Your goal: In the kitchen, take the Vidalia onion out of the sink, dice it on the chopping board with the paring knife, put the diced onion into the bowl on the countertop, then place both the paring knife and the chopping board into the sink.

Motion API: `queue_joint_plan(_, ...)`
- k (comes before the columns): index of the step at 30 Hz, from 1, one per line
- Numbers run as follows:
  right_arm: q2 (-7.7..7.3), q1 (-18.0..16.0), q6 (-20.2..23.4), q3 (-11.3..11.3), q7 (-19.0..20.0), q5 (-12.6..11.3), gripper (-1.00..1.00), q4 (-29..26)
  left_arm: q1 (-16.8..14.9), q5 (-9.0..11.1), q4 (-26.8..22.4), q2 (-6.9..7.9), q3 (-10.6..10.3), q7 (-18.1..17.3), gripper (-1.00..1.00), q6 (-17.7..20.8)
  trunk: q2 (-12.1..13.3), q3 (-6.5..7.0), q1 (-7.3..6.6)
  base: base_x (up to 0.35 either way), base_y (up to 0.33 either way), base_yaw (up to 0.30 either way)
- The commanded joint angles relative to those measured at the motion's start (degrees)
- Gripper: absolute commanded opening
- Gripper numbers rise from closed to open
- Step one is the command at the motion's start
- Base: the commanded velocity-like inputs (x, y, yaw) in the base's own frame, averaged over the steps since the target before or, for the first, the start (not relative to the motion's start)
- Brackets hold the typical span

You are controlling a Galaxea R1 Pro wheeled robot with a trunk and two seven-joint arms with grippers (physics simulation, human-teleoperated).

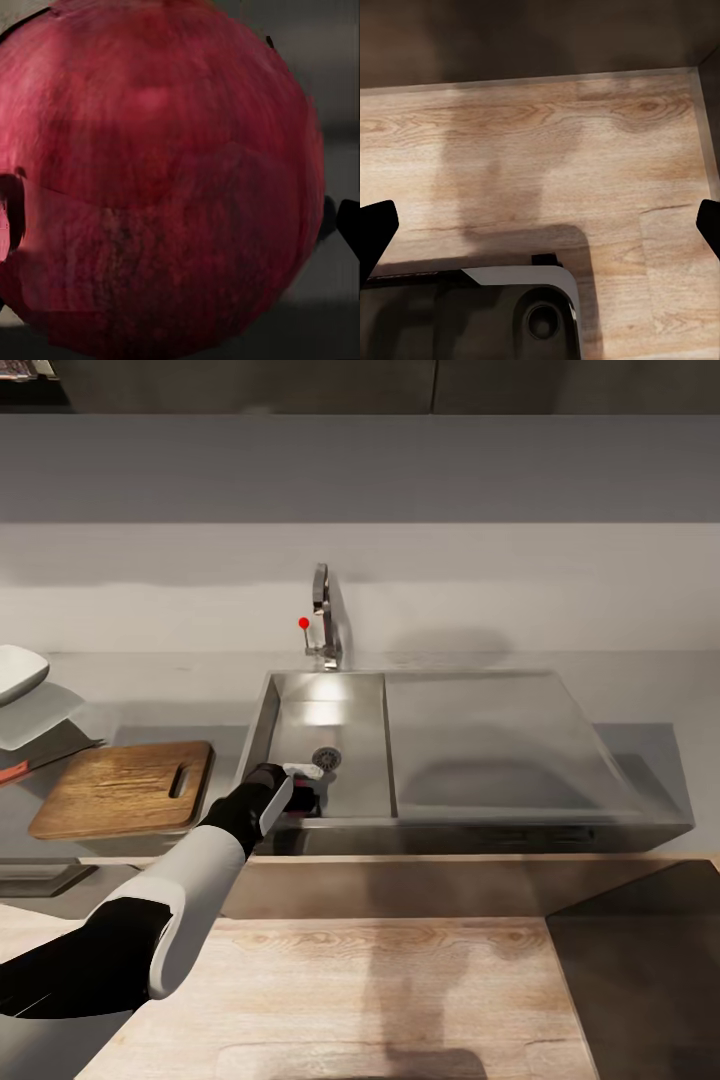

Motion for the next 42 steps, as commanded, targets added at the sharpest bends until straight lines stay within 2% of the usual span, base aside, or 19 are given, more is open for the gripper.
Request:
queue_joint_plan(1, -0.1, -0.01, -0.17, 0.33, -0.37, -0.44, 1.0, -0.08, 0.0, 0.55, 3.72, 0.06, -0.33, 0.27, 1.0, 0.0, -0.04, -0.09, 0.09, 0.17, 0.0, 0.0)
queue_joint_plan(26, -0.1, -0.01, -0.17, 0.33, -0.37, -0.44, 1.0, 0.0, 0.0, 0.55, 3.72, 0.09, -0.33, 0.28, 1.0, 0.0, -0.04, -0.09, 0.09, 0.015, 0.0, 0.0)
queue_joint_plan(27, 0.24, -0.01, -0.25, 0.34, -0.4, -0.37, 1.0, -0.01, 0.22, 0.55, 0.22, 0.01, -0.33, 0.34, 1.0, 0.31, -0.04, -0.08, 0.09, 0.0, 0.0, 0.0)
queue_joint_plan(28, 0.4, -0.01, -0.26, 0.34, -0.38, -0.36, 1.0, 0.0, 0.24, 0.55, -0.15, 0.01, -0.33, 0.35, 1.0, 0.33, -0.04, -0.08, 0.09, 0.0, 0.0, 0.0)
queue_joint_plan(42, -0.06, -0.01, -0.26, 0.42, -0.45, -0.44, 1.0, 0.0, 0.26, 0.55, -0.27, 0.01, -0.33, 0.35, 1.0, 0.52, -0.04, -0.06, 0.09, 0.0, 0.0, -0.001)
